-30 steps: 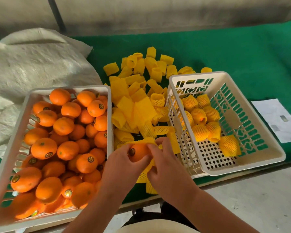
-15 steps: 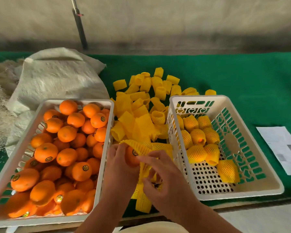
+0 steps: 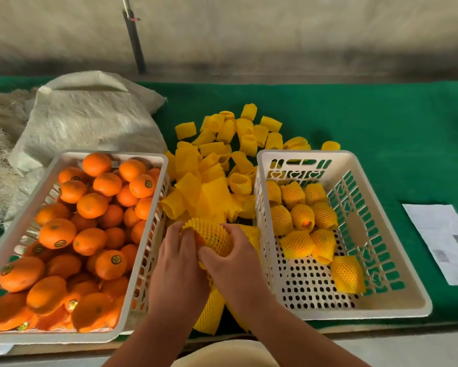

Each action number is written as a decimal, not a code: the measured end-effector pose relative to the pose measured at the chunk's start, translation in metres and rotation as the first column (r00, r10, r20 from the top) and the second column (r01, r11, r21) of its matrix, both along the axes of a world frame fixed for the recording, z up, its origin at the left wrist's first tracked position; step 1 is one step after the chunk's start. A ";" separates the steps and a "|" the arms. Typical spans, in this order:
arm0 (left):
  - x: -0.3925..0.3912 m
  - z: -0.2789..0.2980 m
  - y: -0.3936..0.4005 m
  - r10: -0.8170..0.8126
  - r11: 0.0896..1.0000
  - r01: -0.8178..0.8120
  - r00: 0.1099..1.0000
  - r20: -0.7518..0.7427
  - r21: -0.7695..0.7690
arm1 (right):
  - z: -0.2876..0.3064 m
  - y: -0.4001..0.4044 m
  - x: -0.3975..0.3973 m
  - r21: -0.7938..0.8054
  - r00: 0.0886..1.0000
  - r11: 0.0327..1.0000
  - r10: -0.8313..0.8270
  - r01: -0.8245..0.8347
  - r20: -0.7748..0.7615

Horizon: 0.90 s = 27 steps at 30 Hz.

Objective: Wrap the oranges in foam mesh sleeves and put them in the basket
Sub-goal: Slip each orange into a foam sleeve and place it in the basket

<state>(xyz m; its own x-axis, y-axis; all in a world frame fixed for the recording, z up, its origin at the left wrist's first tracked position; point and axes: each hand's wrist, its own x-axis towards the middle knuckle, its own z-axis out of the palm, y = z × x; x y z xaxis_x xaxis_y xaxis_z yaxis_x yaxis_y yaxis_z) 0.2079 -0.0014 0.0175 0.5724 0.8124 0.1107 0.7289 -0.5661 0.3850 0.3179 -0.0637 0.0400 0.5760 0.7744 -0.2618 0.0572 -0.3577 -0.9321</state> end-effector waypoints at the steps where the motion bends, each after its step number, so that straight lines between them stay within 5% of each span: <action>1: 0.003 -0.001 -0.003 -0.011 1.000 0.011 0.999 -0.054 0.011 | -0.002 -0.001 0.002 -0.020 1.000 1.000 -0.006 0.006 0.027; 6: 0.022 0.000 -0.021 0.003 0.990 0.011 0.995 0.100 -0.138 | -0.013 -0.015 0.028 -0.075 0.993 0.997 -0.023 0.032 0.114; 12: 0.028 -0.002 -0.021 -0.125 0.930 0.212 0.951 0.282 -0.302 | -0.040 -0.059 0.114 -0.066 0.965 0.989 -0.112 0.131 0.235; 15: 0.004 -0.018 -0.014 -0.119 0.963 0.138 0.988 0.096 -0.230 | -0.072 -0.078 0.179 -0.312 0.890 0.944 0.045 0.111 0.455; 20: -0.054 -0.050 0.000 0.062 0.997 -0.072 0.963 -0.261 -0.026 | -0.133 -0.056 0.215 -0.626 0.653 0.715 0.639 -0.310 0.407; 27: -0.087 -0.068 -0.004 0.113 0.980 -0.167 0.914 -0.390 -0.107 | -0.169 -0.025 0.212 -0.689 0.500 0.653 0.731 -0.314 0.465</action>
